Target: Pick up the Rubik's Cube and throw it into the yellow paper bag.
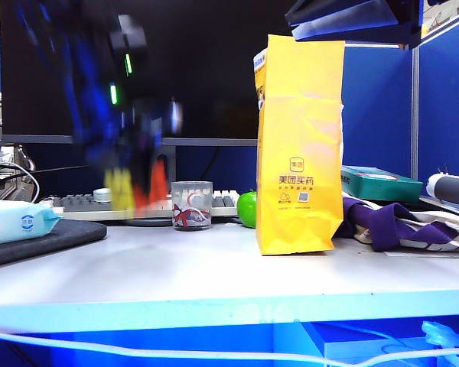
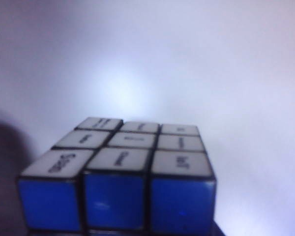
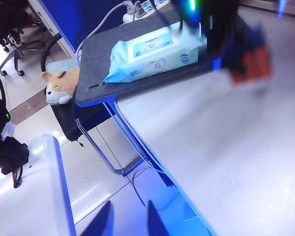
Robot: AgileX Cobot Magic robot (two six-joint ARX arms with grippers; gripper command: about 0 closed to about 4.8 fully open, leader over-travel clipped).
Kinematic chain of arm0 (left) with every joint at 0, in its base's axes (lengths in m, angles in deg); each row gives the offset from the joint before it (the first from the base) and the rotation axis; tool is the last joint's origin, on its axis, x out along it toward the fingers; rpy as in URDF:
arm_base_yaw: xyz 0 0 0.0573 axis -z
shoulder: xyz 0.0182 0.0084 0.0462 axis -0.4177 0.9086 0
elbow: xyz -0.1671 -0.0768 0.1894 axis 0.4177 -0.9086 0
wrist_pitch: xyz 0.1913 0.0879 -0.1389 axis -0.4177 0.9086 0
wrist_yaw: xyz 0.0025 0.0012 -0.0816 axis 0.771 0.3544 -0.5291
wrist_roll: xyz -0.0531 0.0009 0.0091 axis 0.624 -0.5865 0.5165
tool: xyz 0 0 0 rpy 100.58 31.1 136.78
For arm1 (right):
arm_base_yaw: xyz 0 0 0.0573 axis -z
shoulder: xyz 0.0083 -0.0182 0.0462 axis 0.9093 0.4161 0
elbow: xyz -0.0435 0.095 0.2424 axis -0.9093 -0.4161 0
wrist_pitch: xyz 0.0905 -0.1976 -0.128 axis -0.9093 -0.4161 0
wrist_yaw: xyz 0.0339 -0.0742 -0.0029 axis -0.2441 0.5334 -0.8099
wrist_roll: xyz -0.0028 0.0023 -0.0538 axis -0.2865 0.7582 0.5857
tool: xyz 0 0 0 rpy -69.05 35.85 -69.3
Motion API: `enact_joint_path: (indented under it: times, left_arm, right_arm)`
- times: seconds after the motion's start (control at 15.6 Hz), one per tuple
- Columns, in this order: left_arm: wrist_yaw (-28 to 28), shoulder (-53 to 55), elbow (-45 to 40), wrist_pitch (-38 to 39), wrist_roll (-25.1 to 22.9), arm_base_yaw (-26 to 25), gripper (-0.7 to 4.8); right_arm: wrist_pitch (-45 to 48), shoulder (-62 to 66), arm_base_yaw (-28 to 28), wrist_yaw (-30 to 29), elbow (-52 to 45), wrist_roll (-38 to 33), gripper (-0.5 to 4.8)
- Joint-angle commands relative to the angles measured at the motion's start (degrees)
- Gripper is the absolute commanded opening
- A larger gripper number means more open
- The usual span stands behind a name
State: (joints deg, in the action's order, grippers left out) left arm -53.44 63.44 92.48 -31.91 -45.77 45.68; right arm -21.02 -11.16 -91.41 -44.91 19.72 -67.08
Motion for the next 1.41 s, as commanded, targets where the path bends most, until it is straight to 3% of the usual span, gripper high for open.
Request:
enact_joint_path:
  times: [0.06, 0.19, 0.32, 0.38, 0.45, 0.58, 0.71, 0.83, 0.96, 1.15, 1.35, 1.41]
  left_arm:
    - [-0.66, -7.8, 0.37, -5.97, -0.22, -0.07, 0.17]
    - [-2.12, -14.25, 0.37, -10.49, -0.44, -0.04, 0.17]
    - [-10.45, -19.54, 0.37, -15.8, -0.42, -0.07, 0.17]
    - [-15.76, -21.38, 0.37, -18.53, -0.5, -0.07, 0.17]
    - [-25.46, -23.43, 0.37, -23.85, -0.48, -0.07, 0.17]
    - [-36.28, -23.71, 0.33, -28.17, 0.24, -0.07, 0.17]
    - [-38.29, -23.61, 0.26, -27.71, 0.17, -0.07, 0.17]
    - [-44.19, -23.58, 0.26, -28.46, -0.28, -0.07, 0.17]
    - [-45.16, -23.1, 0.26, -30.14, -0.46, -0.07, 0.17]
    - [-48.92, -19.23, 0.26, -37.75, 4.09, 0.07, 0.17]
    - [-51.21, -13.57, 0.28, -50.58, 11.76, 0.57, 0.17]
    - [-51.19, -10.51, 0.33, -58.38, 15.56, 1.33, 0.17]
  right_arm:
    - [2.67, -0.07, -0.04, -0.09, 0.28, 0.37, 0.95]
    - [3.89, -0.07, -0.04, -0.11, 0.28, 0.37, 0.95]
    - [4.33, -0.07, -0.04, -0.07, 0.28, 0.37, 0.95]
    - [4.42, -0.07, -0.04, -0.09, 0.28, 0.37, 0.95]
    - [5.55, -0.09, -0.04, 0.15, 0.28, 0.39, 0.95]
    - [12.11, -1.05, 0.11, 4.61, 0.33, 0.44, 0.95]
    - [14.69, -3.52, 0.11, 11.39, 1.97, 1.18, 0.95]
    - [9.99, -6.34, 0.11, 24.92, 8.26, 9.46, 0.95]
    - [5.9, -7.19, 0.11, 30.58, 12.33, 11.39, 0.95]
    - [0.37, -7.65, 0.07, 32.96, 14.6, 14.97, 0.95]
    - [-1.27, -8.87, 0.07, 32.87, 14.6, 15.08, 0.95]
    - [-1.66, -9.2, 0.07, 32.76, 14.6, 15.12, 0.95]
